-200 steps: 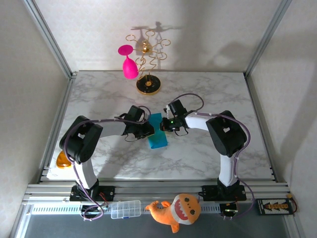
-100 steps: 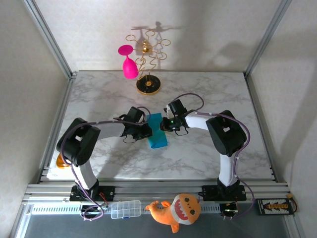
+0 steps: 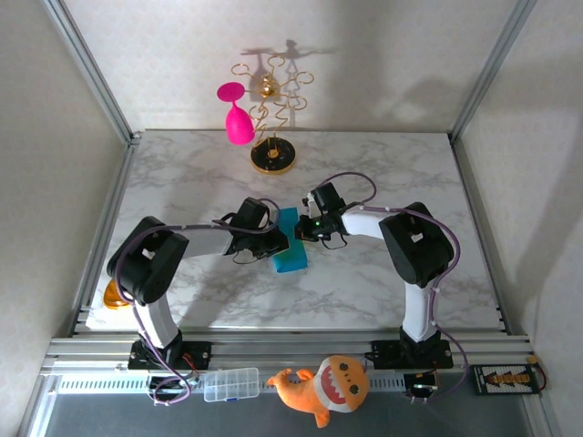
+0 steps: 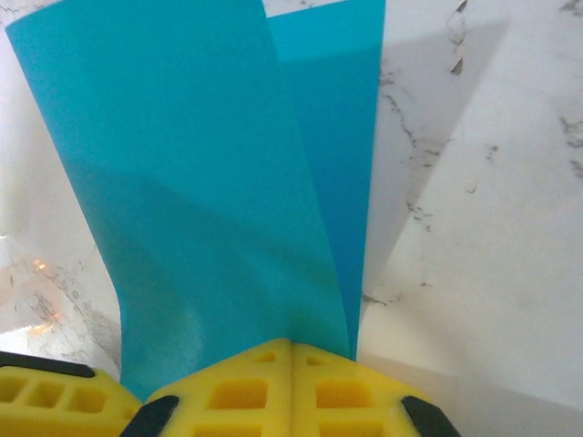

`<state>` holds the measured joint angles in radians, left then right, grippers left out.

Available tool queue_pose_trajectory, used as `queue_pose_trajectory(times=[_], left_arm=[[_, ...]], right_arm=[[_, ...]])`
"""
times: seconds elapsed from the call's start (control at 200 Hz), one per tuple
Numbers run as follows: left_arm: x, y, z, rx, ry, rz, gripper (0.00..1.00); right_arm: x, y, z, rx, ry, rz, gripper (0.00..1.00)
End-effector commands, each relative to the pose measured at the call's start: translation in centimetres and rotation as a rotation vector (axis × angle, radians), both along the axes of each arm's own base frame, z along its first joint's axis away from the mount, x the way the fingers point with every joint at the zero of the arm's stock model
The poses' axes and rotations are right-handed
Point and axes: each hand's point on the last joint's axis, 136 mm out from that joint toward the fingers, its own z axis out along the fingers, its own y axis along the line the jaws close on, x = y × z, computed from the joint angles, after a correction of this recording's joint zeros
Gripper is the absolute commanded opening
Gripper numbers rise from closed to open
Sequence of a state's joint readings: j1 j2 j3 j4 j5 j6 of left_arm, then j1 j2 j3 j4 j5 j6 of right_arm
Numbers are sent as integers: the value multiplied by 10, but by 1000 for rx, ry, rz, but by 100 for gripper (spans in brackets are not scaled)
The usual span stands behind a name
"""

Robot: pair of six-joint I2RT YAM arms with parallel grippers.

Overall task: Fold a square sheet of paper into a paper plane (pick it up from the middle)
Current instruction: First fold in half a square sheet of paper at the center of the table.

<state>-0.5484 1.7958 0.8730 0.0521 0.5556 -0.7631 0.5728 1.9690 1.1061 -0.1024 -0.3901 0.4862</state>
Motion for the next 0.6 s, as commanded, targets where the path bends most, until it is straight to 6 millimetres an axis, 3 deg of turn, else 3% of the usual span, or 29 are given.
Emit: queue_pose_trajectory(times=[0.0,0.275,0.401,0.591], left_arm=[[-17,13,-19,68,41,-5,15],[-61,53,-42,189,122,-12,14],[-57,53,-15,122,60,-17,14],[-17,12,44,-107,-79,3,16]], right_arm=[[-50,-92,-93,-400,231,-105,0],[-51,-96,-95,-416,228,-110,0],[-50,-96,-94,-418,220,-106,0],[-51,-96,-94,-416,218,-101,0]])
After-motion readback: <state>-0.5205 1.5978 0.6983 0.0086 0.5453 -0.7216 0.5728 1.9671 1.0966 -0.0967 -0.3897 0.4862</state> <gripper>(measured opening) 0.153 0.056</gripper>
